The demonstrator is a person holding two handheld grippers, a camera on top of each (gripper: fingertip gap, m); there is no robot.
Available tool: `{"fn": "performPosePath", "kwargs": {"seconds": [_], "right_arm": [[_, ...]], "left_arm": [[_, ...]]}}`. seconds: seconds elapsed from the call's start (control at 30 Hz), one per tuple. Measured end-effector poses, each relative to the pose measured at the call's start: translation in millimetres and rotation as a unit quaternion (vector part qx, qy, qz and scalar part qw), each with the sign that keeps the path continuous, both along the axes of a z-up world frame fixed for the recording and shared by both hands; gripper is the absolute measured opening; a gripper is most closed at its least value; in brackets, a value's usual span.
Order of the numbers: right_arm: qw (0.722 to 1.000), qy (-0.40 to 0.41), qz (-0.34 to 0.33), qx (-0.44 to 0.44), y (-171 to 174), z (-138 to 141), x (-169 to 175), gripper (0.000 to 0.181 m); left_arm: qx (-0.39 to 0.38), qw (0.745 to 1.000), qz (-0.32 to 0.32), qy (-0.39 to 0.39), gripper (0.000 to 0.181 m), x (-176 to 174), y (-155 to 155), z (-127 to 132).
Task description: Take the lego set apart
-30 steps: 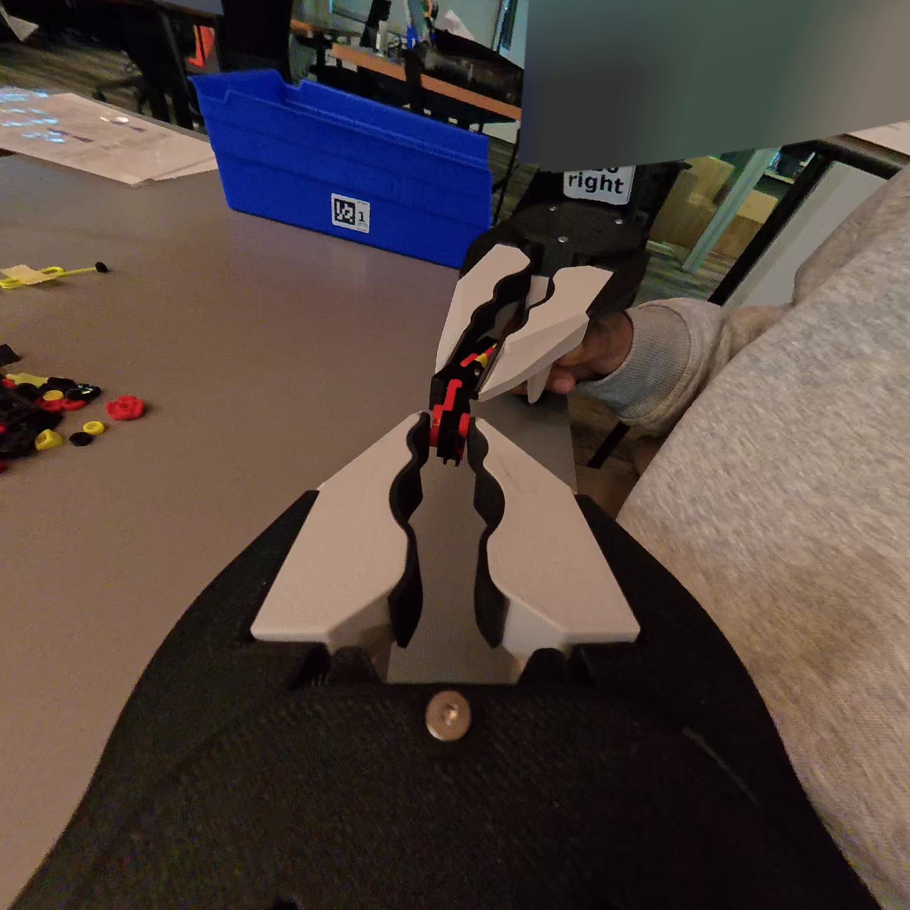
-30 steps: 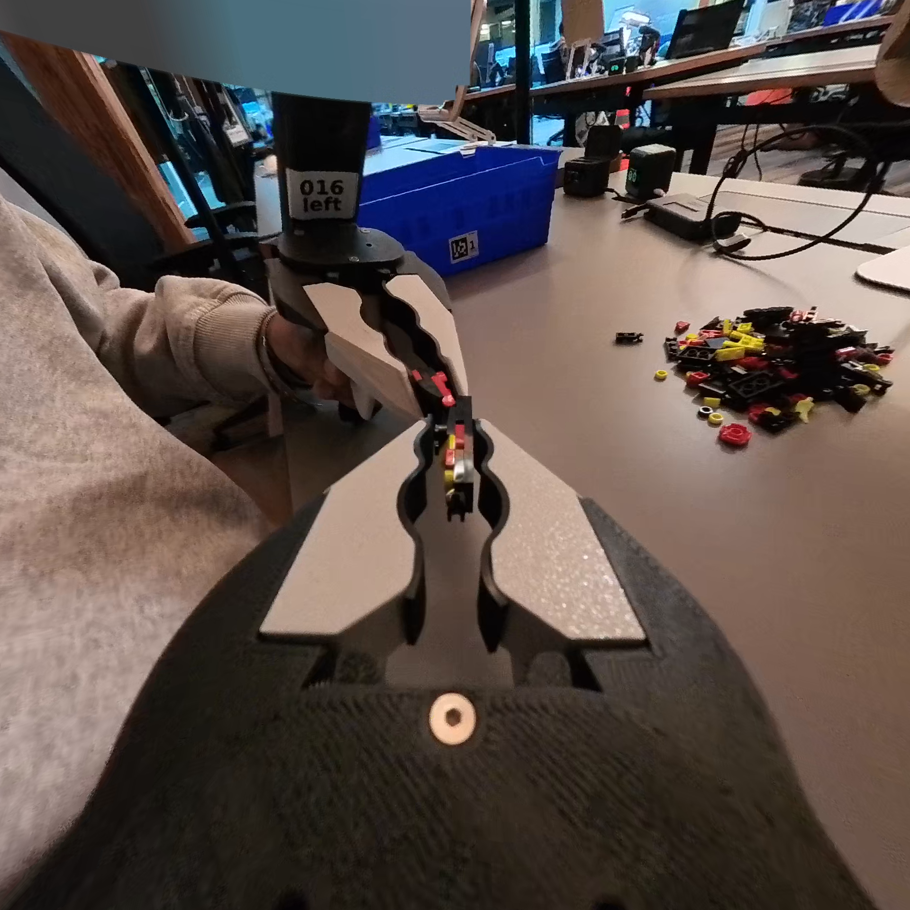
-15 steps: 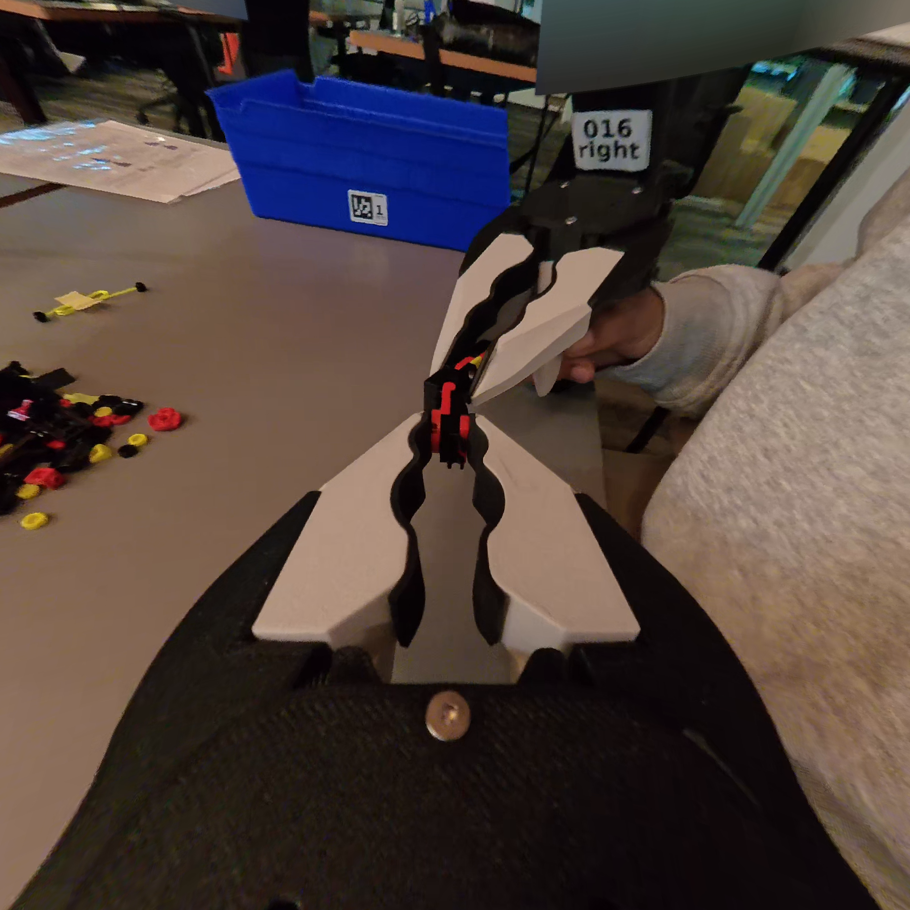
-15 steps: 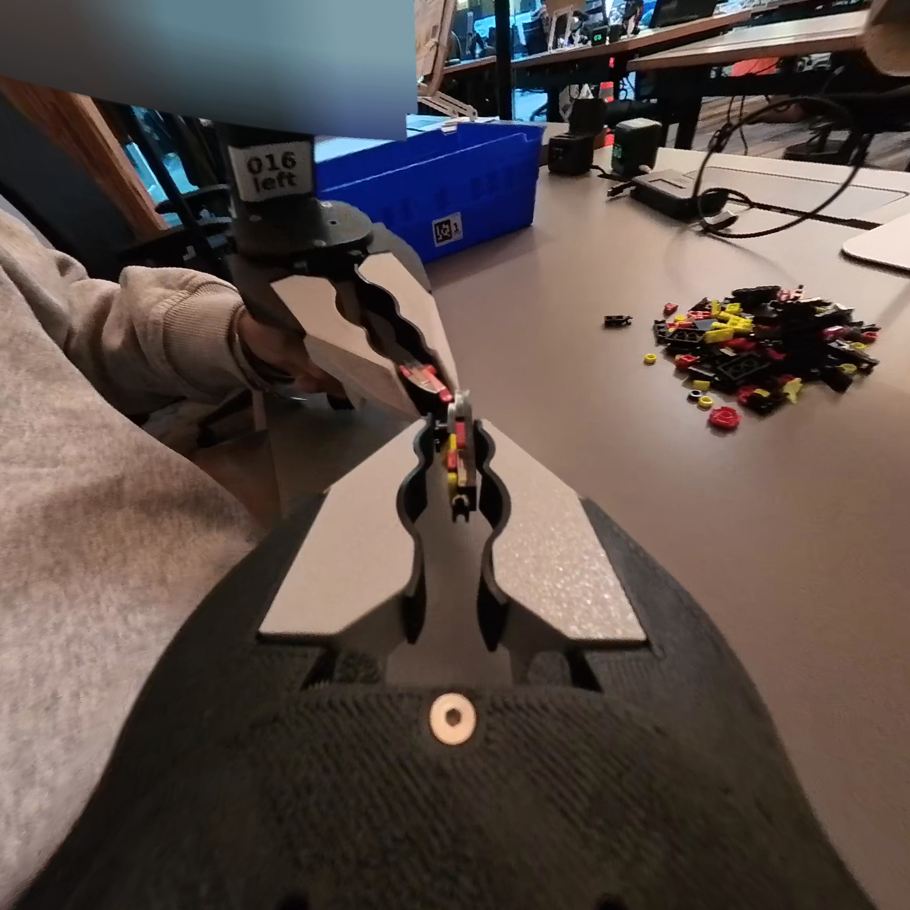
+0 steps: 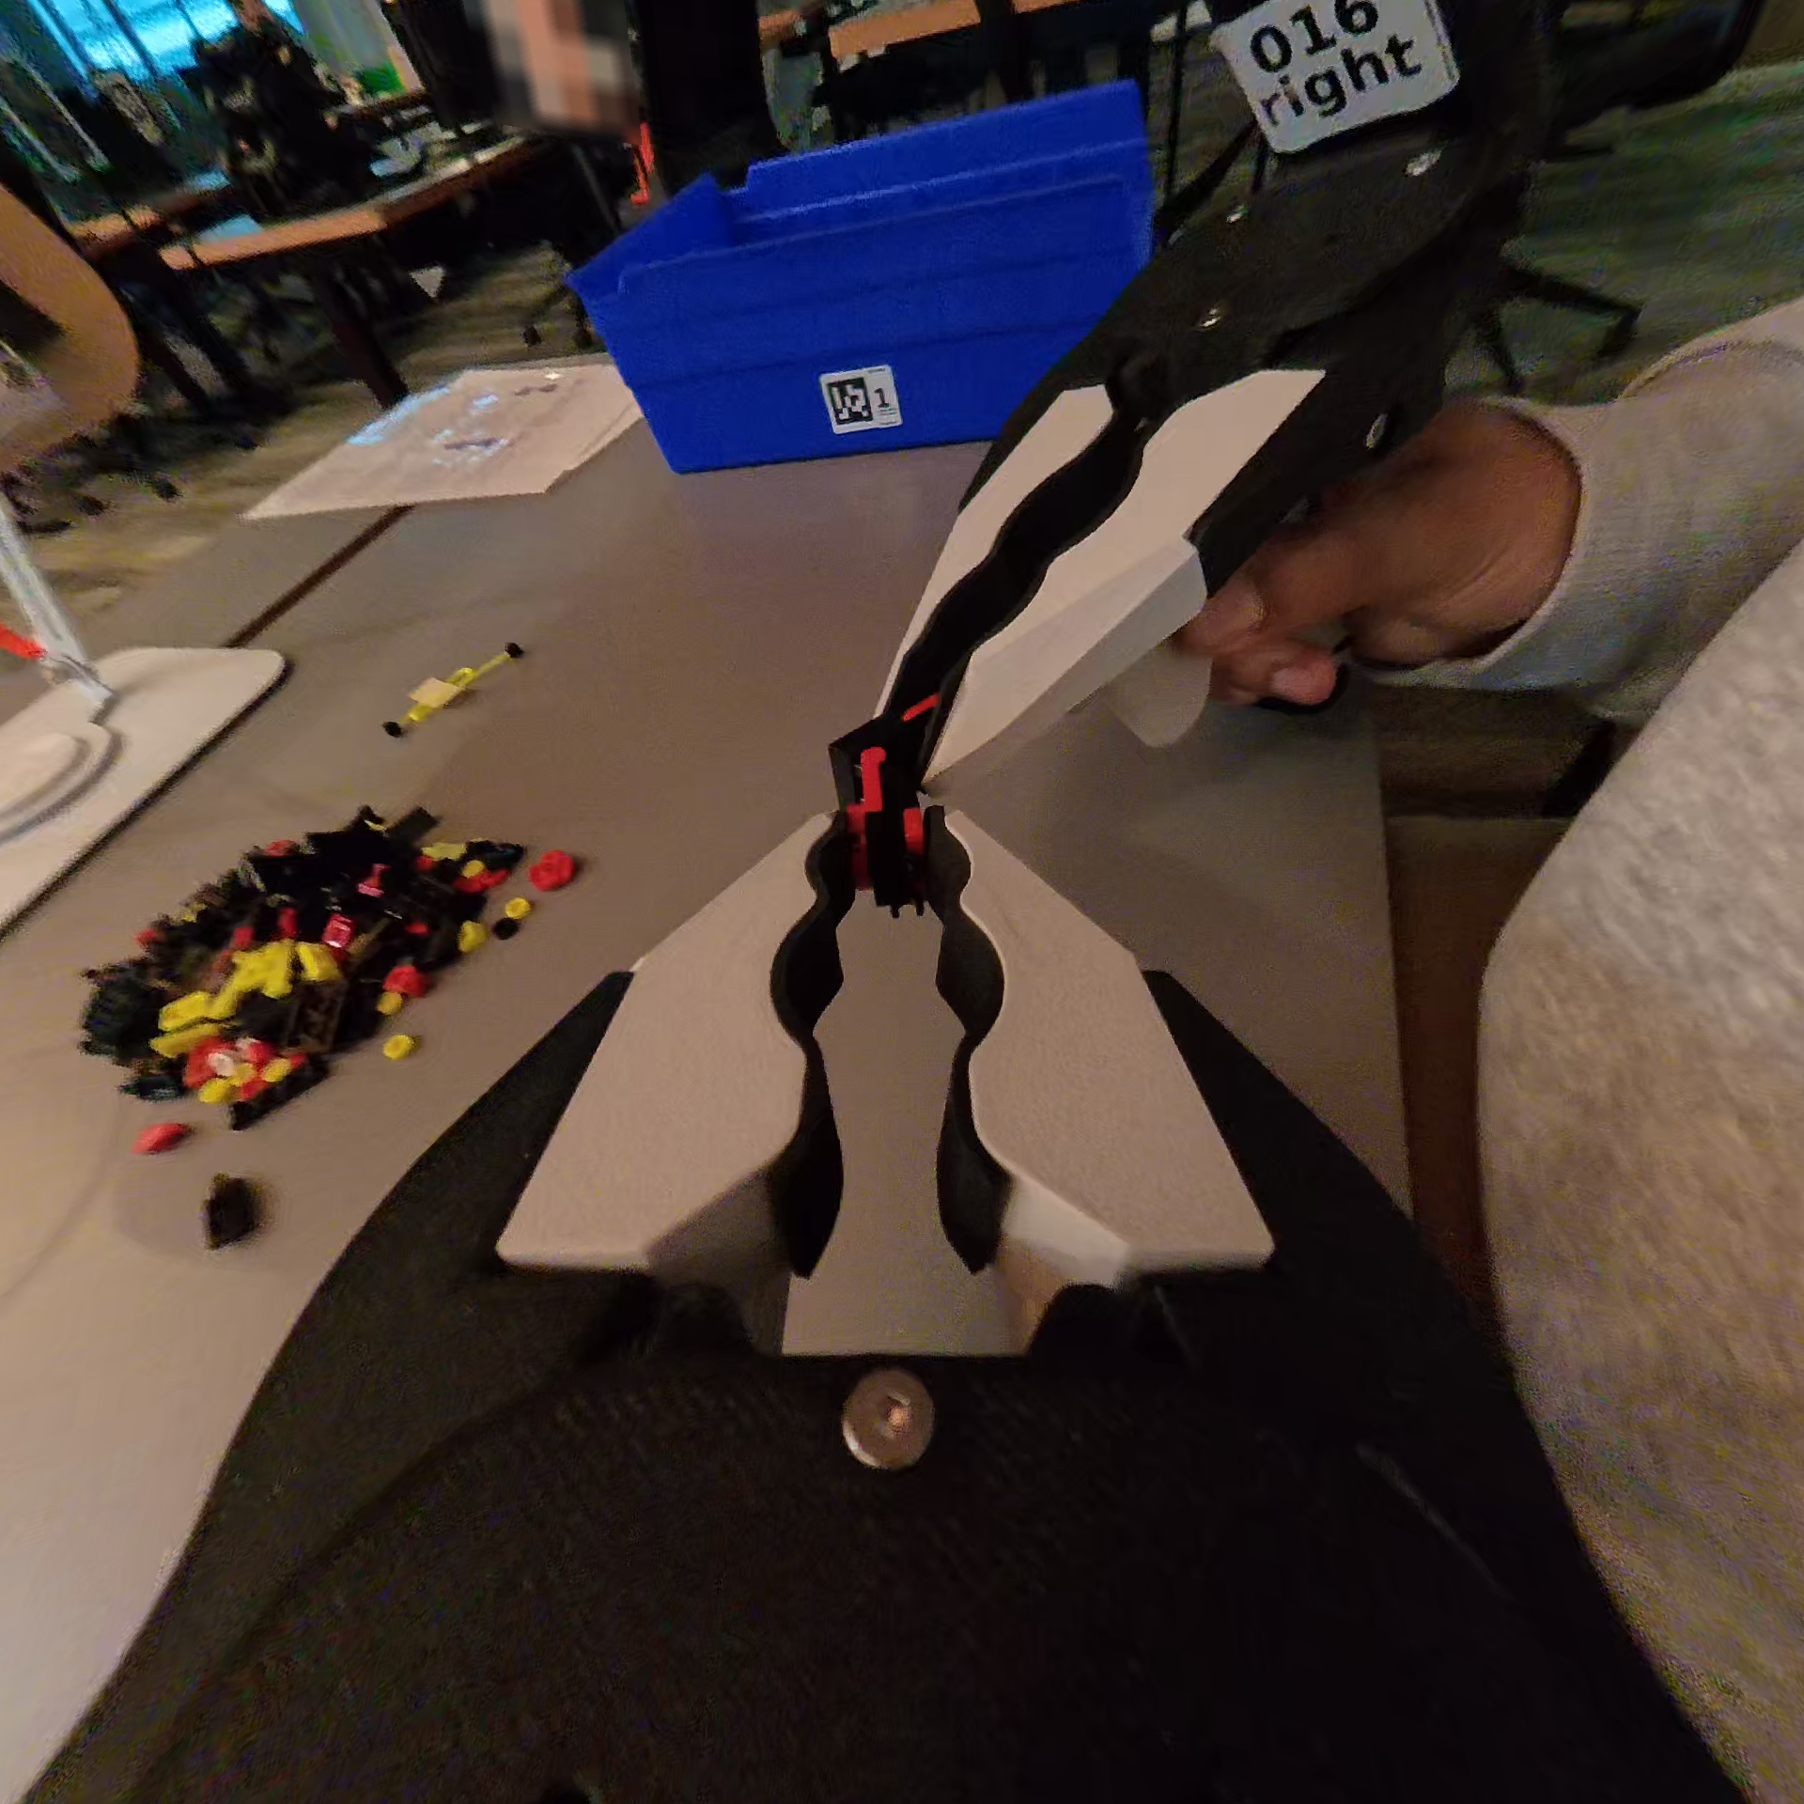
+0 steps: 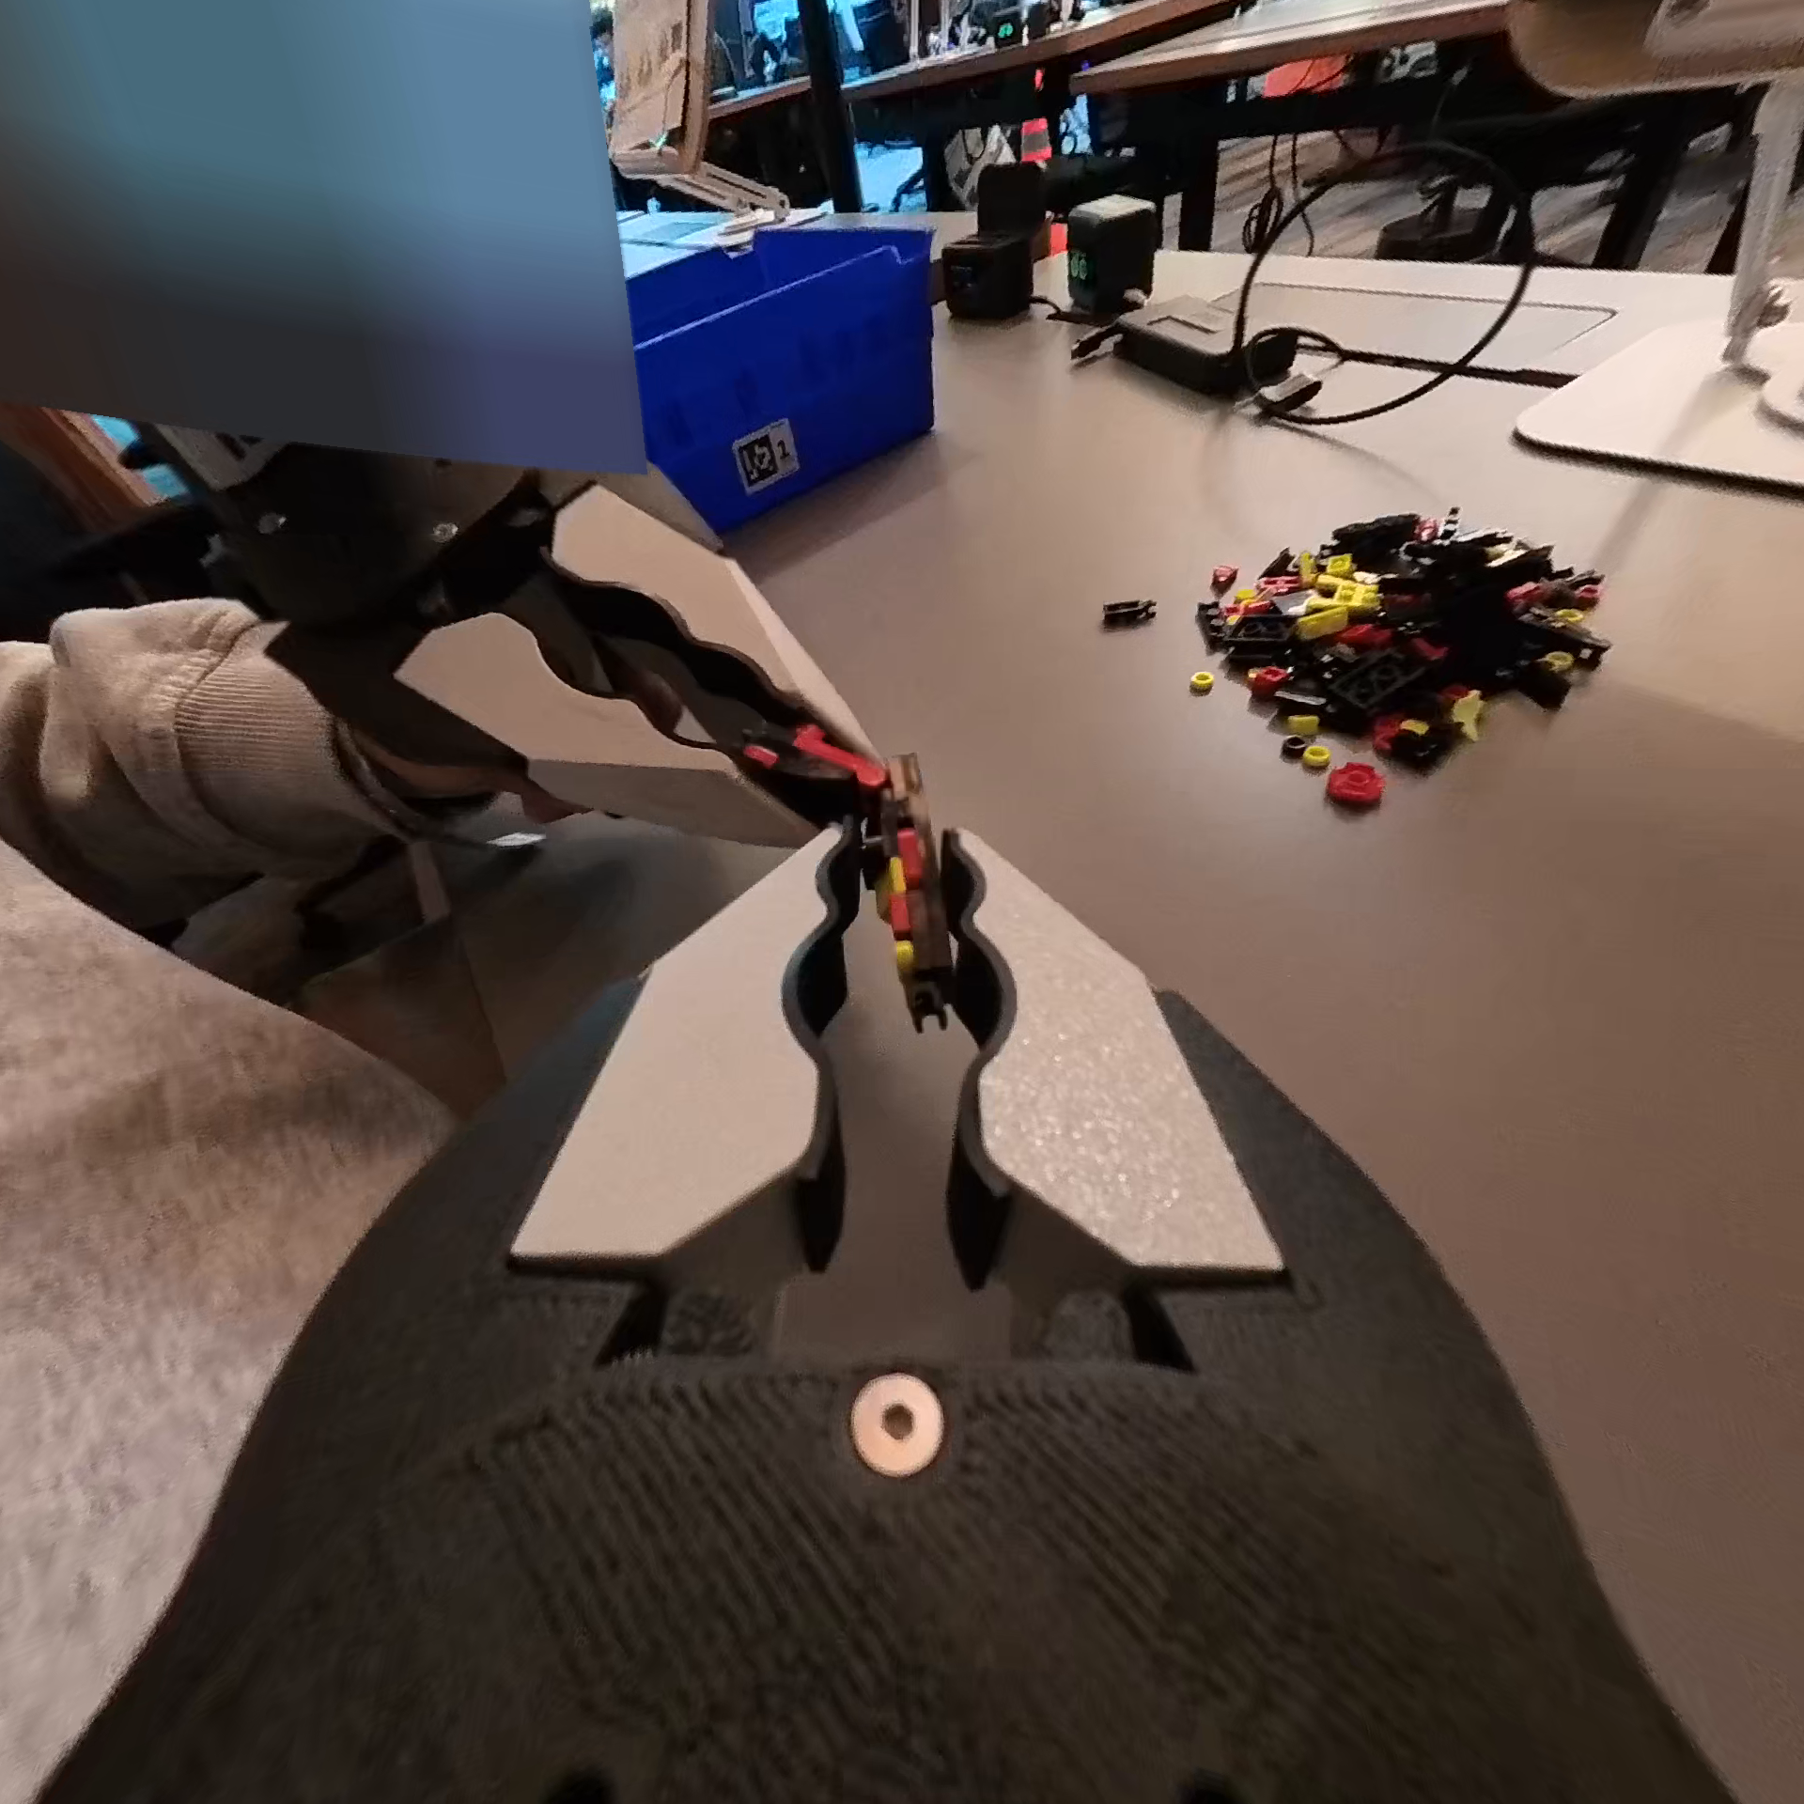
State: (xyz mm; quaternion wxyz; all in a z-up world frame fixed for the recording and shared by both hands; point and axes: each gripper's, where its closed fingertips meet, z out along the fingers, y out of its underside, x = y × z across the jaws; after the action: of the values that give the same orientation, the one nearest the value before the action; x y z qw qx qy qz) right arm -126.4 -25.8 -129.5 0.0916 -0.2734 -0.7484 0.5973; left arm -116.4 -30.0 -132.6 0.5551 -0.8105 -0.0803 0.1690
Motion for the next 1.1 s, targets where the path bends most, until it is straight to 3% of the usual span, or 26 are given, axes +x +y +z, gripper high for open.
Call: {"fn": "performPosePath", "kwargs": {"seconds": [0.03, 0.17, 0.43, 0.73, 0.93, 1.1], "right_arm": [[1.0, 0.004, -0.005, -0.005, 0.2, 1.9, -0.3, 0.014], [1.0, 0.004, -0.012, -0.021, -0.1, 4.1, -2.3, 0.015], [0.996, -0.057, -0.015, -0.072, 0.5, -1.3, -5.8, 0.014], [0.996, -0.035, -0.052, -0.07, 7.2, 1.5, -11.8, 0.015], [0.997, -0.008, -0.059, -0.04, 6.3, 0.1, -13.0, 0.015], [0.995, -0.034, -0.055, -0.077, 6.9, 3.2, -13.9, 0.015]], "left_arm": [[-0.008, 1.0, 0.004, 0.021, 0.015, -0.4, -0.1, 2.1], [-0.034, 0.996, 0.018, 0.083, 0.015, -2.6, -0.7, 4.6], [-0.034, 0.997, 0.013, 0.066, 0.016, -4.3, 0.0, -0.3], [-0.053, 0.991, 0.043, 0.113, 0.017, -10.3, 6.2, 2.0], [-0.029, 0.996, 0.043, 0.066, 0.017, -10.7, 5.2, 1.1], [0.005, 0.998, 0.041, 0.038, 0.017, -10.3, 6.5, 5.0]]}}
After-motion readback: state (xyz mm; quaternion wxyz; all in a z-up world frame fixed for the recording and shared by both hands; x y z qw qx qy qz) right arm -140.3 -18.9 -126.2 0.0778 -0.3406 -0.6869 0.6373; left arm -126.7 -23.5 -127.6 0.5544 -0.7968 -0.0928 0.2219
